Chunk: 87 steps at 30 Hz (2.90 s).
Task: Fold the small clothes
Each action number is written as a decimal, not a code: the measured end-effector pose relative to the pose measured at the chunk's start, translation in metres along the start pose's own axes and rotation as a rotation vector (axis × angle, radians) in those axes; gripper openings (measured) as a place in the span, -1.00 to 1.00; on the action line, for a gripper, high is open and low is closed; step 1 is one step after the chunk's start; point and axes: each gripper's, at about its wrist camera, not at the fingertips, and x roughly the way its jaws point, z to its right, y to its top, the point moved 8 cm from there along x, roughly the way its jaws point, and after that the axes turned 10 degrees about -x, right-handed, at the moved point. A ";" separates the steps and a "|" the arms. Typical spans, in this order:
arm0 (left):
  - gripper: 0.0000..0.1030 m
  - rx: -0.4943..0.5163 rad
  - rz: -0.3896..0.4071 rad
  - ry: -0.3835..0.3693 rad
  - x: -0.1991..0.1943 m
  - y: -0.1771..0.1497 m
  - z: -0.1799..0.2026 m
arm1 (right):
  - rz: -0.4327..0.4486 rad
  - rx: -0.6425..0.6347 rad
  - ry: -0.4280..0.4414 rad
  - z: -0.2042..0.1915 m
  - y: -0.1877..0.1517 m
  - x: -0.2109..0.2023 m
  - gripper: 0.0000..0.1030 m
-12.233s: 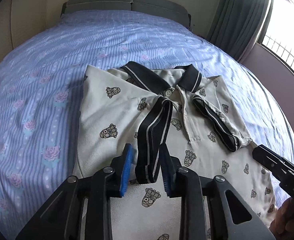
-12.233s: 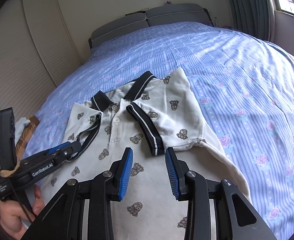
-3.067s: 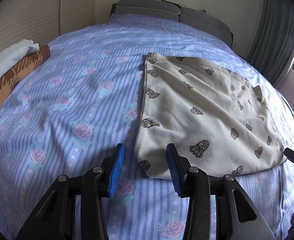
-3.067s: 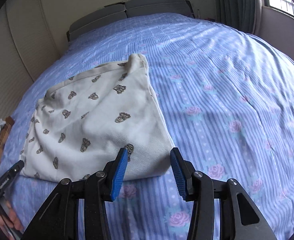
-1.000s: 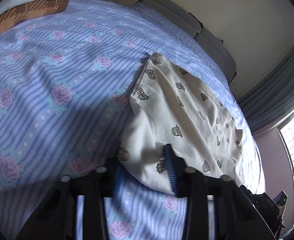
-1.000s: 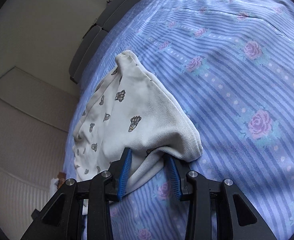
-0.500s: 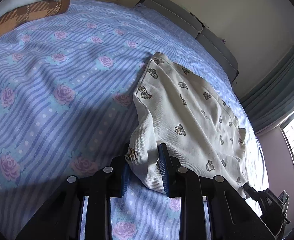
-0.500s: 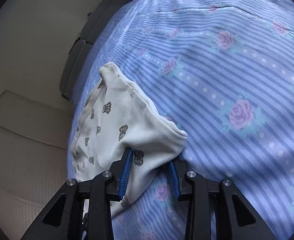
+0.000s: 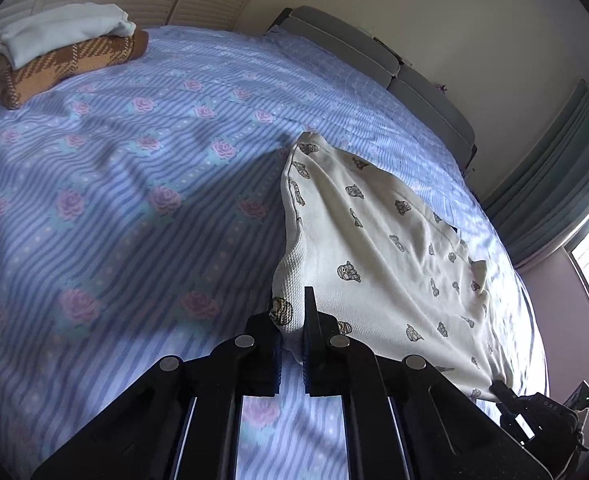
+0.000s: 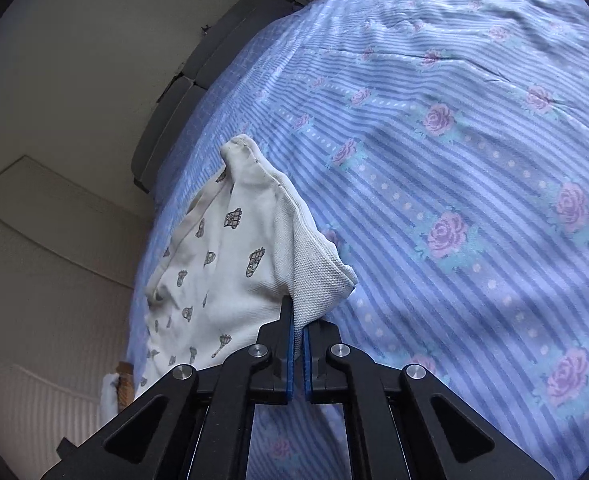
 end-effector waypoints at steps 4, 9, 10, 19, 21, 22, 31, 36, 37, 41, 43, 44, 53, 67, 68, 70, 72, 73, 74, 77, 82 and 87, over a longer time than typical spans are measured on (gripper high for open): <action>-0.82 0.002 -0.012 0.010 -0.026 -0.010 -0.008 | 0.003 -0.028 0.007 -0.011 0.000 -0.028 -0.94; -0.82 0.025 -0.041 0.027 -0.056 -0.038 -0.023 | -0.043 -0.048 -0.006 -0.013 -0.018 -0.053 -0.94; -0.82 0.032 -0.050 0.028 -0.058 -0.044 -0.027 | -0.053 -0.056 -0.011 -0.011 -0.024 -0.055 -0.94; -0.58 0.063 -0.102 0.054 -0.062 -0.068 -0.042 | -0.097 -0.172 -0.160 0.006 -0.040 -0.048 -0.52; -0.39 0.101 -0.078 0.079 -0.076 -0.067 -0.041 | -0.076 -0.217 -0.184 0.001 -0.038 -0.058 -0.38; -0.39 0.115 -0.071 0.084 -0.082 -0.066 -0.040 | -0.064 -0.251 -0.191 -0.004 -0.037 -0.062 -0.30; -0.39 0.321 0.006 0.018 -0.068 -0.002 0.022 | 0.079 -0.626 -0.201 -0.068 0.023 -0.065 -0.19; -0.37 0.440 -0.064 -0.033 -0.009 0.026 0.059 | 0.010 -0.774 -0.202 -0.087 0.068 -0.007 -0.16; -0.37 0.451 -0.094 -0.044 0.002 0.029 0.063 | -0.007 -0.794 -0.207 -0.088 0.077 0.006 -0.12; -0.37 0.535 -0.187 -0.044 0.042 0.031 0.074 | -0.071 -0.853 -0.227 -0.083 0.093 0.048 0.10; -0.37 0.590 -0.210 -0.047 0.053 0.026 0.082 | -0.106 -0.879 -0.240 -0.080 0.095 0.064 0.11; -0.37 0.618 -0.206 -0.046 0.056 0.023 0.085 | -0.119 -0.885 -0.240 -0.078 0.095 0.070 0.11; -0.37 0.846 -0.169 -0.113 0.050 0.003 0.118 | -0.140 -0.825 -0.208 -0.061 0.100 0.080 0.15; -0.36 1.108 -0.311 -0.160 0.071 0.002 0.132 | -0.323 -1.327 0.152 -0.186 0.033 0.101 0.06; -0.36 1.135 -0.333 -0.160 0.074 0.000 0.132 | -0.350 -1.352 0.161 -0.189 0.030 0.106 0.03; -0.36 1.189 -0.369 -0.157 0.078 -0.005 0.130 | -0.402 -1.398 0.169 -0.192 0.022 0.114 -0.07; -0.36 1.242 -0.384 -0.150 0.082 -0.010 0.129 | -0.436 -1.447 0.170 -0.193 0.015 0.121 -0.10; -0.37 1.257 -0.393 -0.148 0.084 -0.012 0.129 | -0.455 -1.470 0.170 -0.194 0.011 0.124 -0.11; -0.37 1.269 -0.401 -0.145 0.086 -0.014 0.129 | -0.477 -1.491 0.169 -0.193 0.008 0.128 -0.12; -0.37 1.298 -0.418 -0.140 0.093 -0.019 0.127 | -0.537 -1.557 0.153 -0.186 -0.003 0.141 -0.27; -0.77 1.289 -0.434 -0.122 0.101 -0.018 0.122 | -0.553 -1.560 0.134 -0.180 -0.003 0.152 -0.88; -0.90 1.232 -0.409 -0.132 0.098 -0.005 0.125 | -0.496 -1.530 0.149 -0.182 0.007 0.147 -0.92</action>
